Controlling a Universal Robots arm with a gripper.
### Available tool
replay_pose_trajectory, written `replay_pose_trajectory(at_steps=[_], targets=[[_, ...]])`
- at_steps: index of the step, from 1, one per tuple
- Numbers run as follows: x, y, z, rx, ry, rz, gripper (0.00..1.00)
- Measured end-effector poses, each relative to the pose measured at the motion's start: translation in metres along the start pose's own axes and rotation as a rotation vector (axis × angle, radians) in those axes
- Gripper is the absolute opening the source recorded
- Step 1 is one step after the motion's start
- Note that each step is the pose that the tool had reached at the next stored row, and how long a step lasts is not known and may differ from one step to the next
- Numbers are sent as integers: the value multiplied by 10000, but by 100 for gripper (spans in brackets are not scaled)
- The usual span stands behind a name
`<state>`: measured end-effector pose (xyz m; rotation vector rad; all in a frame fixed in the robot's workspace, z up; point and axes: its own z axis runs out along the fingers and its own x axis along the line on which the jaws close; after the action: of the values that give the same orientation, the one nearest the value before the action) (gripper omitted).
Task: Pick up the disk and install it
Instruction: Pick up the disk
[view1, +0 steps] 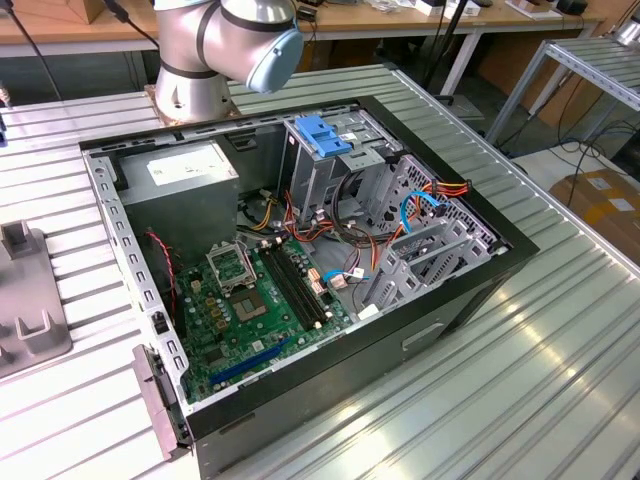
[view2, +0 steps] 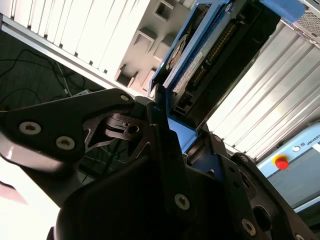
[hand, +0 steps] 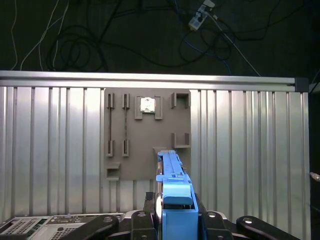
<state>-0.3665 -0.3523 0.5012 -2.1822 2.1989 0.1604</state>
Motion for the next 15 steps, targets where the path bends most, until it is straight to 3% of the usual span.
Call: replay_pose_trajectory(at_steps=[15], targets=[[11,-90,-6,0,1,0,37]])
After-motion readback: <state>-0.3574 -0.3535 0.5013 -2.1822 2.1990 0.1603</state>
